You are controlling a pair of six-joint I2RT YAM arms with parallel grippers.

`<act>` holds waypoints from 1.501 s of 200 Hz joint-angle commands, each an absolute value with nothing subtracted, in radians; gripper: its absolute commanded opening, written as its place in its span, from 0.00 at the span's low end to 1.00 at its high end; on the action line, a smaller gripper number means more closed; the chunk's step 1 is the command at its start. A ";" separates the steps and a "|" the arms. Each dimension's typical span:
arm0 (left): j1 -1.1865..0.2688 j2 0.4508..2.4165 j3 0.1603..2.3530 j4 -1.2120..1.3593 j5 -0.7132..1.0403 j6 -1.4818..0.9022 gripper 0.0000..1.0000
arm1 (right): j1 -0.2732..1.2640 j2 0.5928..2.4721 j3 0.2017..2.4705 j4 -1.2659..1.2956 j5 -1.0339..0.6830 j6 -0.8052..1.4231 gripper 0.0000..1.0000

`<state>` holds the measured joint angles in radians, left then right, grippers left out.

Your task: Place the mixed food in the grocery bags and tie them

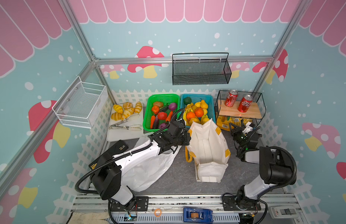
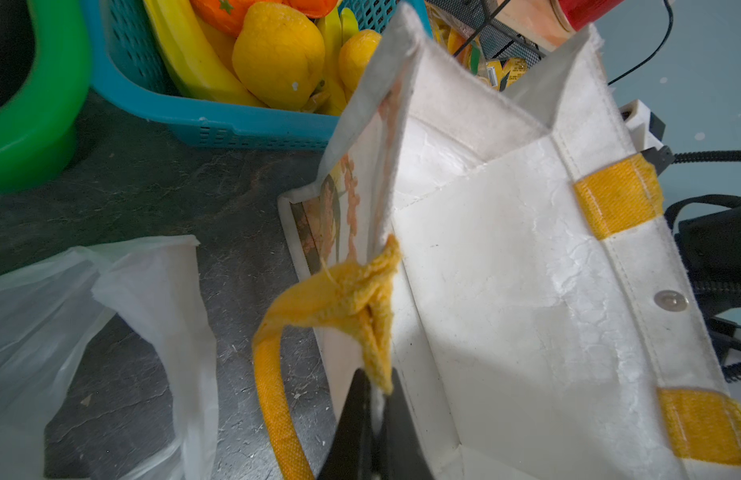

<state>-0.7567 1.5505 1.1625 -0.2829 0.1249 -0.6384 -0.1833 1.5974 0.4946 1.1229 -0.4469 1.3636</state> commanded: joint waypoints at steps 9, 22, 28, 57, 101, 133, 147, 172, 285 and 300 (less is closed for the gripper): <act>-0.746 1.539 1.157 -0.256 0.126 -0.616 0.00 | -0.199 1.564 0.505 0.921 -0.376 1.244 0.48; -0.744 1.543 1.160 -0.257 0.131 -0.614 0.00 | -0.202 1.603 0.537 0.864 -0.376 1.209 0.66; -0.744 1.545 1.163 -0.255 0.134 -0.613 0.00 | -0.203 1.620 0.555 0.843 -0.379 1.195 0.70; -0.744 1.546 1.166 -0.257 0.138 -0.614 0.00 | -0.202 1.707 0.608 0.834 -0.390 1.177 0.76; -0.741 1.552 1.161 -0.255 0.133 -0.612 0.00 | -0.192 1.819 0.705 0.840 -0.402 1.193 0.79; -0.739 1.550 1.157 -0.253 0.133 -0.612 0.00 | -0.184 1.878 0.760 0.829 -0.388 1.194 0.81; -0.738 1.549 1.155 -0.253 0.133 -0.612 0.00 | -0.179 1.891 0.777 0.813 -0.371 1.199 0.81; -0.736 1.550 1.155 -0.252 0.133 -0.612 0.00 | -0.171 1.948 0.803 0.795 -0.357 1.202 0.81; -0.735 1.559 1.152 -0.245 0.141 -0.617 0.00 | -0.163 1.853 0.741 0.862 -0.327 1.221 0.15; -0.735 1.558 1.153 -0.245 0.141 -0.615 0.00 | -0.163 1.826 0.729 0.864 -0.328 1.226 0.09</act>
